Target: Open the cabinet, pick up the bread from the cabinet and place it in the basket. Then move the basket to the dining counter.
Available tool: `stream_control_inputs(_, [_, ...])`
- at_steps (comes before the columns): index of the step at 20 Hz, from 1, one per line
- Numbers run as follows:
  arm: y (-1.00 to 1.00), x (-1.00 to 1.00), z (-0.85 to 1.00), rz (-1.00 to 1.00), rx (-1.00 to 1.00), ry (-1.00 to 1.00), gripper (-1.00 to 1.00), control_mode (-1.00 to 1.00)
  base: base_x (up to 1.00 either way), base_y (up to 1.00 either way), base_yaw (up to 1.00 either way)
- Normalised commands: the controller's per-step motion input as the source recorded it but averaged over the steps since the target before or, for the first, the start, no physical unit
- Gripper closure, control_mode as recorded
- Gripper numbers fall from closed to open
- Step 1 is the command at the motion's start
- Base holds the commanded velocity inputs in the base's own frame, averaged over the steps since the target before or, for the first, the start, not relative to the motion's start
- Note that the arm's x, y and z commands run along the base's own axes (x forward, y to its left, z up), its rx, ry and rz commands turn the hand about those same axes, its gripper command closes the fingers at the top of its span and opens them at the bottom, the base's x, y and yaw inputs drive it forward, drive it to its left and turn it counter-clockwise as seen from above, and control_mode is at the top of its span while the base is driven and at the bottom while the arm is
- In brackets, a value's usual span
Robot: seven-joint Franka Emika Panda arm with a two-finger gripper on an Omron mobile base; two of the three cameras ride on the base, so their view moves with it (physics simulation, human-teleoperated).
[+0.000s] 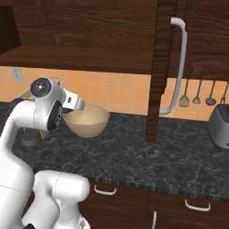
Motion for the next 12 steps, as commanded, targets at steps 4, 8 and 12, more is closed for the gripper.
stream_control_inputs(4, [0.01,1.0,-0.93,0.0,0.09,0.02,1.0,-1.0,0.0,0.0,0.0])
stream_control_inputs(8, [0.21,1.0,-0.59,-0.03,0.01,0.14,1.0,-1.0,0.0,0.0,0.0])
stream_control_inputs(12, [0.1,0.89,-0.27,-0.05,0.0,0.21,1.0,-1.0,0.0,0.0,0.0])
